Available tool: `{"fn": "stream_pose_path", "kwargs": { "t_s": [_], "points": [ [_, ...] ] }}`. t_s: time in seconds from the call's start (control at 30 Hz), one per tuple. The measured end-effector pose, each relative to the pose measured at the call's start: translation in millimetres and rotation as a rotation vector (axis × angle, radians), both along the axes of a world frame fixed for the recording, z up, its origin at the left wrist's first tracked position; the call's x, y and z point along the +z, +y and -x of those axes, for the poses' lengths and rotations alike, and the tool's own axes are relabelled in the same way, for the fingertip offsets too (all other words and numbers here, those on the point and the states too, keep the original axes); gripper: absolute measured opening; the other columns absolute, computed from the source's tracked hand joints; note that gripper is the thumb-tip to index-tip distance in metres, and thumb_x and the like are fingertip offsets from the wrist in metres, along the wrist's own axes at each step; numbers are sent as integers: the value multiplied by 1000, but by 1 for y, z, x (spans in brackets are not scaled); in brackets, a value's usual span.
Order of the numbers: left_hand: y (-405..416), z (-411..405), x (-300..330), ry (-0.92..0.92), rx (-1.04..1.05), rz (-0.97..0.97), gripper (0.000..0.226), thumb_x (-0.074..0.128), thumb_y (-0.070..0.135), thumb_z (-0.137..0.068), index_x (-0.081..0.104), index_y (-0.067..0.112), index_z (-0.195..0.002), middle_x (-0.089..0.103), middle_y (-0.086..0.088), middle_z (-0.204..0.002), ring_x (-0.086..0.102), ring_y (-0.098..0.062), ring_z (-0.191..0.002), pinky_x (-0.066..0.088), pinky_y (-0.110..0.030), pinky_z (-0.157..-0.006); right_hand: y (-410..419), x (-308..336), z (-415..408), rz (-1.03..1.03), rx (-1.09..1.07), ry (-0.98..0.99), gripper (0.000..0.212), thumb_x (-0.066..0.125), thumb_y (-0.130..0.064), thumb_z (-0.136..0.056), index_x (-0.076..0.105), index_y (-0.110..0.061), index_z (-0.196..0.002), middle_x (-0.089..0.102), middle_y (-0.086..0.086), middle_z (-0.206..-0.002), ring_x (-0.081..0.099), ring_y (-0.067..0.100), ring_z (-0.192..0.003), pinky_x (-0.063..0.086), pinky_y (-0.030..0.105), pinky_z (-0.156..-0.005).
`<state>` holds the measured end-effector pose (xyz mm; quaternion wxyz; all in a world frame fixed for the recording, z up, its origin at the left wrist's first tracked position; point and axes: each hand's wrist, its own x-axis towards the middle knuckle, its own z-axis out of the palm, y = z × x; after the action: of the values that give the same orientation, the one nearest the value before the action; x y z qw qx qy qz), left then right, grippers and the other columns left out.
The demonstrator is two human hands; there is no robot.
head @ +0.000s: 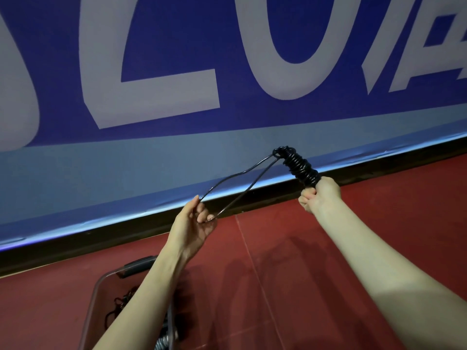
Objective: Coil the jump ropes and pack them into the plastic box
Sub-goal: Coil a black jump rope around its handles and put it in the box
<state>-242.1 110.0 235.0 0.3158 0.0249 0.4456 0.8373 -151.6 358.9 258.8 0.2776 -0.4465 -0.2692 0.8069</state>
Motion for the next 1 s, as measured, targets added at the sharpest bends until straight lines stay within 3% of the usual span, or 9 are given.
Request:
{"fn": "stream_pose_path", "kwargs": {
  "t_s": [0.07,0.17,0.27,0.4,0.57,0.67,0.77,0.87,1.0],
  "points": [
    [1,-4,2,217,-109,271,26,50,32,-95,65,14,-83,23,4,-44,33,-10,-44,37,-23,-54,0,2,1,-16,-9,-2,23,26,1,-81,33,-16,-67,24,-3,-47,15,9,-33,12,16,-36],
    [5,-19,10,633,-392,612,29,47,38,-99,71,26,-111,23,5,-51,30,-8,-47,40,-22,-52,2,4,1,-34,-18,-5,23,25,2,-80,33,-16,-68,24,-2,-54,14,9,-34,13,17,-35],
    [17,-37,23,917,-591,822,31,55,43,-94,73,18,-89,35,5,-53,39,-7,-43,45,-24,-51,4,5,-2,-39,-37,-4,23,25,2,-80,33,-16,-68,25,-1,-54,15,9,-33,13,17,-35],
    [37,-55,23,1225,-665,1139,48,46,49,-97,50,17,-61,50,2,-58,53,-20,-53,49,-32,-65,8,11,-6,3,-29,7,24,26,0,-82,32,-17,-66,24,-2,-48,14,10,-33,12,17,-37],
    [42,-47,1,893,-517,805,44,44,33,-102,49,16,-62,45,3,-57,41,-14,-55,46,-29,-59,13,23,-14,119,66,68,29,30,-8,-88,29,-18,-61,20,-4,-41,14,10,-29,9,18,-36],
    [30,-33,2,705,-351,509,26,42,17,-102,66,12,-95,52,2,-58,41,-10,-51,42,-23,-56,14,25,-17,50,108,58,29,32,-7,-88,29,-19,-62,22,-4,-43,13,10,-30,7,20,-40],
    [18,-22,0,666,-294,442,27,38,13,-104,60,18,-118,44,0,-55,36,-11,-45,40,-22,-50,13,26,-20,-101,185,33,29,32,-2,-84,29,-20,-62,21,-4,-45,12,9,-30,6,19,-42],
    [9,-15,-6,660,-276,560,25,37,13,-104,61,12,-97,37,0,-60,35,-11,-43,39,-22,-48,10,26,-19,-365,306,-26,30,34,-2,-86,27,-19,-62,17,-5,-39,11,8,-27,11,10,-40],
    [-7,-5,-11,562,-252,651,39,47,38,-100,37,20,-67,33,3,-60,34,-14,-46,38,-23,-52,7,27,-20,-797,434,-256,34,43,-13,-93,29,-23,-64,22,-5,-45,17,9,-33,18,14,-34]
  ]
}}
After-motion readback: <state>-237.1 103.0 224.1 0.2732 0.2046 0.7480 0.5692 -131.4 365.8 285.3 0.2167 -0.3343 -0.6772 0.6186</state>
